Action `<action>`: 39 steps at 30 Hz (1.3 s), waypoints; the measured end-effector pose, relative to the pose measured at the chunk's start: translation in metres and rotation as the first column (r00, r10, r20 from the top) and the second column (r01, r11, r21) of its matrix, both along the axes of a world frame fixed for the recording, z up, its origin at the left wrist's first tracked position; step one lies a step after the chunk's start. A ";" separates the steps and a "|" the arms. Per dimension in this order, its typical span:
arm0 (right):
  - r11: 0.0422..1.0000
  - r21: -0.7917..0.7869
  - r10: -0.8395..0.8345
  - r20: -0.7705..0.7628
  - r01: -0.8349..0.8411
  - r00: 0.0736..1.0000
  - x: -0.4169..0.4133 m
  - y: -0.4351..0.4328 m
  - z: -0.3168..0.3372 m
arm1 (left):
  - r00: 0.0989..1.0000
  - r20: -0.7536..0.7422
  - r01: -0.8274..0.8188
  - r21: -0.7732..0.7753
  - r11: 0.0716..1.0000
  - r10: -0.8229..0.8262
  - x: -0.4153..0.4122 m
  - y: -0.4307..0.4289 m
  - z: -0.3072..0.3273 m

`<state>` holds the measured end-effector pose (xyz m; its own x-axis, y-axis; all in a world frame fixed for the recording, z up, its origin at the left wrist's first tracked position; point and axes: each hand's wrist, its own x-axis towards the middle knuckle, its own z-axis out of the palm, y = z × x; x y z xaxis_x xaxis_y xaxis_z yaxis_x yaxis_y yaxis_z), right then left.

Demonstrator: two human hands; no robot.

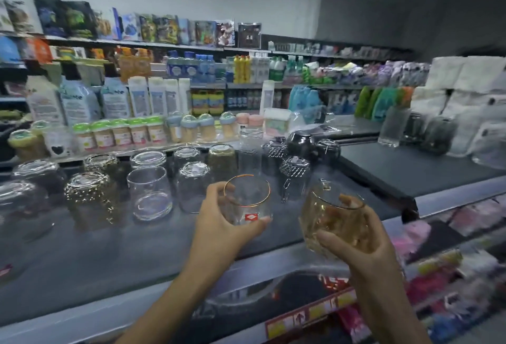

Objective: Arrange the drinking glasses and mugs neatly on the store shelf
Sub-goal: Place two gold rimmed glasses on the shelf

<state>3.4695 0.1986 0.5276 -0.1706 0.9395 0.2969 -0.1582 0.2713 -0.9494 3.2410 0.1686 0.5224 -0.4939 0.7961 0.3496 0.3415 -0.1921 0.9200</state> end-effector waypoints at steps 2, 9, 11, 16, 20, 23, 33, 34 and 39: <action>0.999 0.014 0.040 0.027 -0.040 0.999 0.005 0.017 0.001 | 0.999 -0.005 -0.048 -0.007 0.999 0.048 0.005 0.016 0.001; 0.977 0.030 0.209 0.113 -0.213 0.971 0.000 0.069 0.006 | 0.985 0.012 -0.170 -0.064 0.983 0.171 0.008 0.038 0.003; 0.967 0.012 0.253 0.115 -0.256 0.961 -0.004 0.079 0.005 | 0.981 0.003 -0.191 -0.075 0.979 0.192 0.009 0.031 0.003; 0.927 -0.011 0.373 0.141 -0.376 0.917 -0.028 0.079 0.002 | 0.952 -0.035 -0.306 -0.076 0.949 0.304 -0.002 -0.013 0.003; 0.890 -0.012 0.454 0.115 -0.456 0.884 -0.067 0.059 -0.001 | 0.899 -0.056 -0.437 -0.058 0.898 0.434 -0.027 -0.062 -0.003; 0.864 -0.007 0.502 0.084 -0.503 0.861 -0.098 0.036 0.000 | 0.855 -0.092 -0.515 -0.049 0.855 0.510 -0.049 -0.097 -0.007; 0.893 0.033 0.445 0.091 -0.449 0.891 -0.162 -0.027 -0.007 | 0.833 -0.126 -0.549 -0.069 0.833 0.539 -0.101 -0.159 -0.011; 0.902 0.038 0.425 0.090 -0.429 0.901 -0.163 -0.030 -0.008 | 0.841 -0.132 -0.535 -0.073 0.841 0.524 -0.102 -0.159 -0.011; 0.945 0.055 0.318 0.086 -0.323 0.944 -0.153 -0.031 -0.006 | 0.873 -0.144 -0.480 -0.094 0.872 0.465 -0.101 -0.155 -0.010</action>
<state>3.3165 0.1672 0.5212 -0.4837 0.8097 0.3324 -0.1769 0.2815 -0.9431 3.1396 0.0138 0.5121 -0.7848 0.5176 0.3410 0.4661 0.1301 0.8751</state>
